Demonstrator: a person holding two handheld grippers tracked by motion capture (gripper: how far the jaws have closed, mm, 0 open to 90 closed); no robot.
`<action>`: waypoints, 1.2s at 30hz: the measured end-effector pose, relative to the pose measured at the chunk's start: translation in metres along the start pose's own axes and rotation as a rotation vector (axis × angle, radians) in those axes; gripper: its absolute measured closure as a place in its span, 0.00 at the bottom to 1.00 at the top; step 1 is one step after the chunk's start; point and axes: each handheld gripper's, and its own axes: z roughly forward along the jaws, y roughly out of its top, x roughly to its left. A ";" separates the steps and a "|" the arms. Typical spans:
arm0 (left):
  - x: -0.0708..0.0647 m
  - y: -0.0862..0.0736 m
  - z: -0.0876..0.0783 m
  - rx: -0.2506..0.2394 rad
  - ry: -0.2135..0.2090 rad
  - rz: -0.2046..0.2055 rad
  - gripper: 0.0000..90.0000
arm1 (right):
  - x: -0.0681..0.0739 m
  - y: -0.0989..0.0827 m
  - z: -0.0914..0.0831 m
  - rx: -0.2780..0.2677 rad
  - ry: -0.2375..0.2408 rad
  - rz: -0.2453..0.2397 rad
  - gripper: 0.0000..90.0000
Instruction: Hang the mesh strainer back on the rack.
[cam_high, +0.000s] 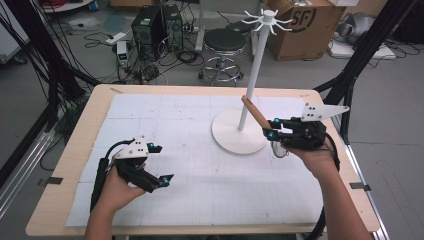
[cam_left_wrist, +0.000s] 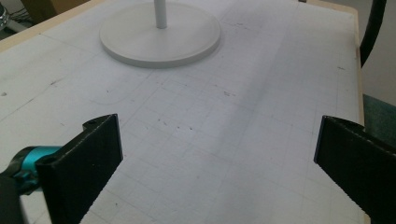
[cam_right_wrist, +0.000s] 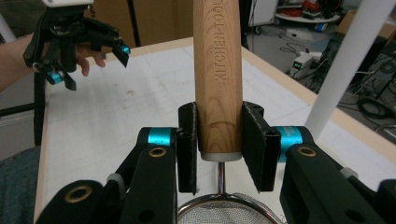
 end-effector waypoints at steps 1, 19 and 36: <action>0.000 0.000 0.000 0.003 0.000 0.003 0.02 | -0.002 0.002 -0.002 -0.005 -0.002 0.001 0.76; 0.000 -0.001 0.000 0.004 -0.007 0.002 0.02 | -0.032 0.039 -0.044 -0.093 -0.054 -0.005 0.76; 0.001 -0.002 0.001 0.006 -0.008 -0.003 0.02 | -0.054 0.073 -0.073 -0.156 -0.143 -0.004 0.76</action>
